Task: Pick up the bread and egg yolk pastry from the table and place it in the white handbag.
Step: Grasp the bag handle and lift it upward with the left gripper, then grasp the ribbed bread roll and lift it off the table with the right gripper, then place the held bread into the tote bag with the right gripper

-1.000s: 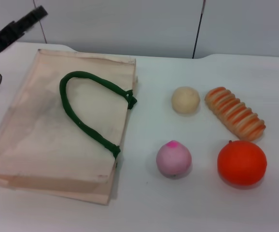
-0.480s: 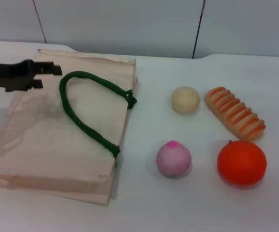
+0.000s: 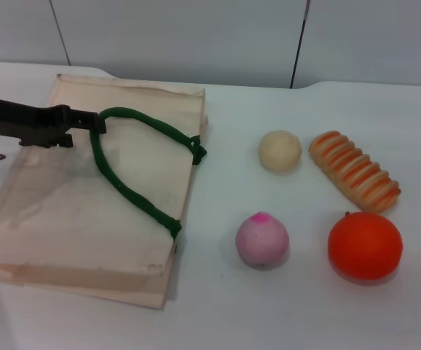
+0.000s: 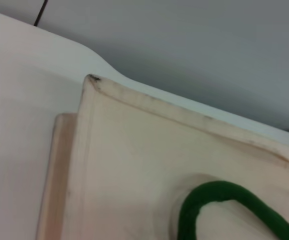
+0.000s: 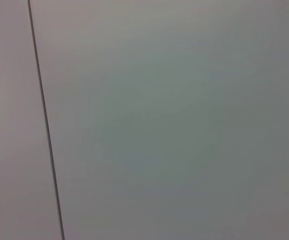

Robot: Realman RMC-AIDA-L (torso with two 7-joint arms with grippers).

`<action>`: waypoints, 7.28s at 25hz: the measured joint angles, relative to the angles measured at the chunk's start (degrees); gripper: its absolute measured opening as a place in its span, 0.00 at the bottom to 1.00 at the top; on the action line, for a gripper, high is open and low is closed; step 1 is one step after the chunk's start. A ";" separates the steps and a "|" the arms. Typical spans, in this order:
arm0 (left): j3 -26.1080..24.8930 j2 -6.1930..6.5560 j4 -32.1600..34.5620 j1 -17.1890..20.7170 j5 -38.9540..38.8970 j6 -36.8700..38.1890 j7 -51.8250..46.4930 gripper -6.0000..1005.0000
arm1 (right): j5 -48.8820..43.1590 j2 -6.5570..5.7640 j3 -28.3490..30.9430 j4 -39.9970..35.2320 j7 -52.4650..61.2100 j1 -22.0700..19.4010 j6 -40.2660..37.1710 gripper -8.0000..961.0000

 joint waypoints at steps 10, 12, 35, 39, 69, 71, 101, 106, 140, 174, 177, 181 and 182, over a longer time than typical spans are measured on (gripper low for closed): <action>1.39 -0.48 -6.23 -3.86 4.68 7.58 1.93 0.85 | 0.01 0.06 0.02 0.00 0.00 0.33 0.00 0.86; 2.53 -0.63 -7.18 -4.36 4.74 9.19 2.31 0.83 | 0.01 0.06 0.02 0.00 0.00 0.41 0.00 0.86; 10.18 -0.47 -13.95 -6.83 5.72 15.61 1.18 0.51 | -0.25 0.13 -0.04 -0.51 0.00 0.45 -0.46 0.86; 10.21 -0.44 -14.00 -6.81 6.25 16.00 1.03 0.40 | -0.26 0.15 -0.22 -0.52 0.00 0.43 -0.52 0.86; 9.24 3.92 -13.72 1.91 -35.00 -10.47 29.07 0.13 | -45.95 -3.90 -2.11 0.23 19.55 13.23 14.52 0.86; 9.24 4.34 -13.62 2.81 -36.93 -11.77 29.40 0.13 | -48.99 -4.37 -2.11 0.30 22.12 13.83 16.37 0.86; 9.25 7.38 -13.77 7.24 -49.52 -19.53 31.25 0.13 | -53.83 -0.47 -5.15 49.78 27.13 38.43 14.00 0.86; 9.25 7.35 -13.86 7.19 -49.58 -19.72 31.26 0.13 | -54.39 -0.42 -6.84 51.26 29.33 38.82 13.22 0.86; 9.25 7.25 -13.90 6.81 -50.99 -20.89 31.76 0.13 | -65.69 -0.24 -8.92 44.12 41.59 39.07 24.00 0.74; 8.49 8.62 -13.50 6.68 -52.39 -23.66 31.11 0.13 | -41.35 -0.37 -19.08 51.53 32.52 33.48 -7.27 0.44; 8.48 8.93 -13.47 6.00 -52.44 -24.54 30.59 0.13 | -42.10 -0.02 -19.26 53.78 29.22 34.93 -15.58 0.42; 8.46 9.08 -13.72 4.80 -52.51 -25.68 30.33 0.13 | -46.86 0.49 -19.22 53.51 26.73 37.68 -17.70 0.41; 8.46 9.08 -13.72 4.80 -52.51 -25.68 30.33 0.13 | -46.86 0.49 -19.22 53.51 26.73 37.68 -17.70 0.41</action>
